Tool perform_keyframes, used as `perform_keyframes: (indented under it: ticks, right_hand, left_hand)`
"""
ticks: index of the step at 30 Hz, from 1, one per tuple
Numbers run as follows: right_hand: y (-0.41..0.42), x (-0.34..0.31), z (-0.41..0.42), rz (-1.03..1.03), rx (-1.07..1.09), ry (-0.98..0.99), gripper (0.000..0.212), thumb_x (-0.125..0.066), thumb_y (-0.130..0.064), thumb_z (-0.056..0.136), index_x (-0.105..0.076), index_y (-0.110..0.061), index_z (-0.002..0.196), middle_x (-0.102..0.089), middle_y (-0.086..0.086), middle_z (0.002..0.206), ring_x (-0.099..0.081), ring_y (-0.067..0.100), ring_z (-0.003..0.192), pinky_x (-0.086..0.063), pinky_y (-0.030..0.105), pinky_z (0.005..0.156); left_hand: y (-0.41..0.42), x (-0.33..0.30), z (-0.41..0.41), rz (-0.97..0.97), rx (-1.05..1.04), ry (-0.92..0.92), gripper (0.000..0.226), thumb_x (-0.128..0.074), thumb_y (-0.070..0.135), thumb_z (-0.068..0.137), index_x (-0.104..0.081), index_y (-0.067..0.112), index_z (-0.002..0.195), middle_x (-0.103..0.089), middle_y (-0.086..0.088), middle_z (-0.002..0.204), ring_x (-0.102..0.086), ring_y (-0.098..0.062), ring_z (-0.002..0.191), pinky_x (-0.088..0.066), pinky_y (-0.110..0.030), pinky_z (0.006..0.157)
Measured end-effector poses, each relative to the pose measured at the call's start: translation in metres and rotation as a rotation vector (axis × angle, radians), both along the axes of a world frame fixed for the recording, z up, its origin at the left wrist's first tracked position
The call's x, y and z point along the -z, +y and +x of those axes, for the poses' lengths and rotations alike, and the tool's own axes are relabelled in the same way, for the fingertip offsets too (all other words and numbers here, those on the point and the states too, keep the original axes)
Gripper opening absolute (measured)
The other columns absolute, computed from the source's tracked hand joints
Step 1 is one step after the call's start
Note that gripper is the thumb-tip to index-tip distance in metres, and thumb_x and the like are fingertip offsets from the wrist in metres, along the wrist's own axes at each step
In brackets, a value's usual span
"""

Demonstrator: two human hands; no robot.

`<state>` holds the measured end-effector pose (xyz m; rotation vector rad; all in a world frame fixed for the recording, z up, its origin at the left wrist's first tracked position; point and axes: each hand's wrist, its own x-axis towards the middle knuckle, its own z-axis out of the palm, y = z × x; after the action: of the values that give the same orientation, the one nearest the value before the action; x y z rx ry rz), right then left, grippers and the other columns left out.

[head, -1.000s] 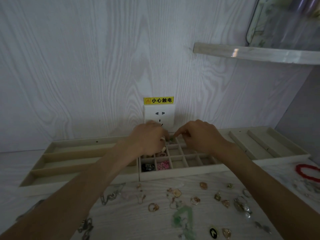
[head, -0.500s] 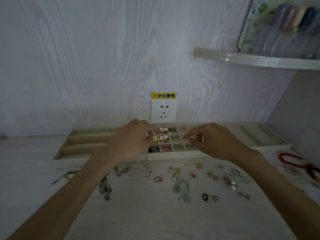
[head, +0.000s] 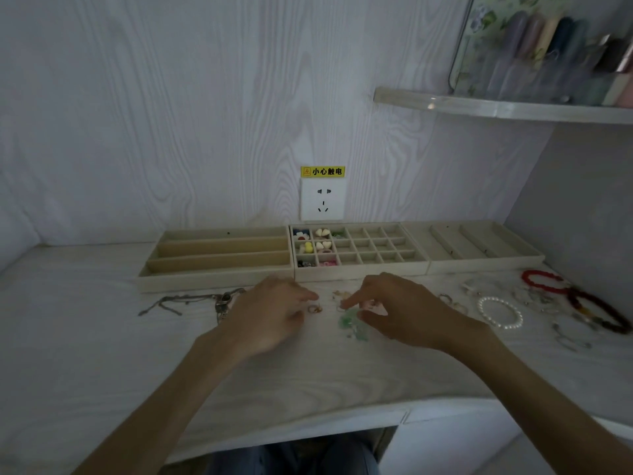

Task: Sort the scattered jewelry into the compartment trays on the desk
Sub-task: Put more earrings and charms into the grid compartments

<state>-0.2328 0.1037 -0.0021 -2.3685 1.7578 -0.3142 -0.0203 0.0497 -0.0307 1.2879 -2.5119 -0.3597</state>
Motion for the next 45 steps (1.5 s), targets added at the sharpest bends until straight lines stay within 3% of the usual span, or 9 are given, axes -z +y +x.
perform_keyframes:
  ticks: [6,11,15,20,27,32,38,42,45]
  right_hand:
    - [0.007,0.008,-0.006,0.026,0.011,0.014,0.035,-0.046,-0.019,0.096,-0.056,-0.036,0.125,-0.055,-0.008,0.117,-0.047,0.009,0.111,-0.042,0.027,0.087]
    - [-0.001,0.006,-0.022,0.039,0.06,0.017,0.052,-0.039,0.003,0.092,-0.059,-0.034,0.122,-0.058,-0.008,0.115,-0.051,0.01,0.107,-0.041,0.021,0.077]
    - [-0.002,0.005,-0.033,-0.008,0.064,-0.066,0.035,-0.048,-0.013,0.095,-0.061,-0.037,0.116,-0.061,-0.013,0.106,-0.049,-0.001,0.092,-0.034,0.014,0.072]
    - [-0.002,0.006,-0.033,0.036,0.059,-0.099,0.028,-0.055,-0.021,0.093,-0.062,-0.04,0.112,-0.06,-0.015,0.104,-0.052,0.0,0.094,-0.042,0.019,0.079]
    - [0.0,0.007,-0.024,0.092,-0.052,-0.08,0.029,-0.067,-0.026,0.083,-0.064,-0.044,0.105,-0.057,-0.017,0.106,-0.05,0.002,0.101,-0.043,0.03,0.09]
    - [0.001,0.008,-0.022,0.021,-0.029,-0.003,0.016,-0.065,-0.031,0.084,-0.067,-0.04,0.097,-0.056,-0.016,0.101,-0.048,0.005,0.096,-0.043,0.03,0.085]
    - [-0.002,0.01,-0.025,0.03,-0.056,0.041,0.006,-0.064,-0.038,0.085,-0.066,-0.038,0.091,-0.051,-0.02,0.094,-0.043,-0.001,0.089,-0.037,0.021,0.077]
    - [-0.006,-0.003,-0.028,0.07,-0.059,-0.146,0.004,-0.065,-0.03,0.086,-0.065,-0.034,0.087,-0.063,-0.016,0.094,-0.055,-0.003,0.086,-0.045,0.018,0.076]
    - [-0.011,-0.019,-0.026,0.078,-0.067,-0.294,0.004,-0.068,-0.024,0.084,-0.07,-0.025,0.086,-0.07,-0.011,0.086,-0.064,-0.001,0.079,-0.053,0.021,0.078]
  left_hand:
    - [-0.002,0.01,-0.003,-0.05,-0.03,0.029,0.027,-0.051,0.042,0.092,-0.062,0.038,0.117,-0.056,0.013,0.113,-0.042,-0.009,0.114,-0.039,-0.028,0.088]
    - [-0.001,0.009,-0.008,-0.087,-0.02,0.07,0.018,-0.056,0.04,0.09,-0.068,0.039,0.103,-0.06,0.015,0.1,-0.046,-0.008,0.1,-0.035,-0.025,0.074]
    - [0.001,0.009,-0.013,-0.084,-0.002,0.111,0.021,-0.056,0.045,0.089,-0.07,0.036,0.101,-0.063,0.016,0.099,-0.048,-0.007,0.095,-0.039,-0.026,0.075]
    - [0.003,0.01,-0.015,-0.081,0.024,0.117,0.024,-0.053,0.048,0.09,-0.07,0.035,0.1,-0.057,0.021,0.09,-0.048,-0.003,0.087,-0.038,-0.025,0.071]
    - [0.002,0.005,-0.015,-0.075,-0.073,0.123,0.019,-0.057,0.048,0.087,-0.07,0.036,0.095,-0.064,0.021,0.086,-0.048,0.006,0.067,-0.025,-0.006,0.055]
    - [0.002,0.001,-0.009,-0.085,-0.11,0.117,0.015,-0.06,0.046,0.086,-0.07,0.036,0.094,-0.062,0.023,0.082,-0.052,0.005,0.069,-0.034,-0.011,0.059]
    - [-0.001,-0.004,0.001,-0.063,-0.152,0.127,0.014,-0.058,0.043,0.089,-0.069,0.037,0.096,-0.06,0.025,0.081,-0.052,0.007,0.07,-0.031,-0.009,0.058]
    - [-0.001,-0.016,0.0,0.015,-0.109,0.184,0.017,-0.053,0.041,0.092,-0.068,0.037,0.097,-0.06,0.026,0.082,-0.053,0.011,0.073,-0.035,-0.013,0.059]
    - [0.0,-0.031,-0.008,0.123,-0.026,0.299,0.022,-0.047,0.039,0.094,-0.068,0.035,0.099,-0.065,0.025,0.088,-0.058,0.009,0.08,-0.043,-0.015,0.07]
